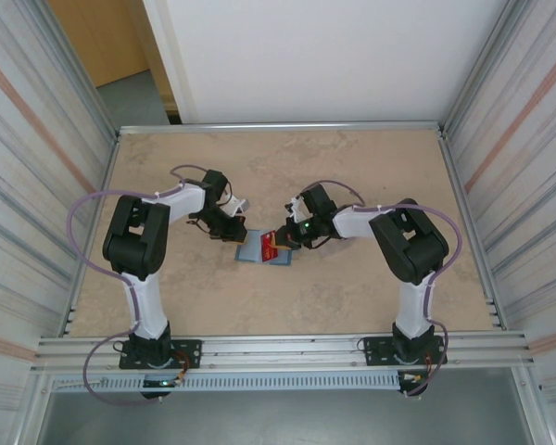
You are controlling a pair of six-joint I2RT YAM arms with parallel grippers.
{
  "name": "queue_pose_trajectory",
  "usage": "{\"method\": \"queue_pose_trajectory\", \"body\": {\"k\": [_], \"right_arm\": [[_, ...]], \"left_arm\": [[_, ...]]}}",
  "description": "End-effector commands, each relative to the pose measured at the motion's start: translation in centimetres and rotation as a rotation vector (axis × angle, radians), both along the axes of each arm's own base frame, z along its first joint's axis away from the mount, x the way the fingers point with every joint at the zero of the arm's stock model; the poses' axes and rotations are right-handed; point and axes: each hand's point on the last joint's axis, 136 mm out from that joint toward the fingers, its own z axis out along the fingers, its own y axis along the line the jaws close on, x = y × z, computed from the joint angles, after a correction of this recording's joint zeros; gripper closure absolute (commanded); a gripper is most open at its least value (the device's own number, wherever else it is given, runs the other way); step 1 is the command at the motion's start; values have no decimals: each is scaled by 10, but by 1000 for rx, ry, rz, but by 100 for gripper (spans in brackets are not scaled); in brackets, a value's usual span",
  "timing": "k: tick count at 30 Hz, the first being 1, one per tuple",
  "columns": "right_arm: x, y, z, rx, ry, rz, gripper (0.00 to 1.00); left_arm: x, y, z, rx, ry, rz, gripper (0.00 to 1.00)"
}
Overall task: Put the credit cards into the card holder
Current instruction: Insert the credit card into the card slot.
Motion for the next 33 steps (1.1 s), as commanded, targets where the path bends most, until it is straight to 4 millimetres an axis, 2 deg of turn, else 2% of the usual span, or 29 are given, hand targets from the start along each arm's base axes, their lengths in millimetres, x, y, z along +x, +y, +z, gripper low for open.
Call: {"method": "queue_pose_trajectory", "body": {"k": [1,10,18,33], "right_arm": [[-1,-1,-17,-24,38,-22,100],[-1,3,-31,-49,47,-55,100],[-1,-4,-41,-91,44,-112,100],[0,-4,-46,-134,34,-184,100]], "left_arm": [[-10,11,-13,66,28,-10,97],[-11,9,-10,59,23,-15,97],[-9,6,-6,46,19,-12,97],[-13,1,-6,43,17,-26,97]]}}
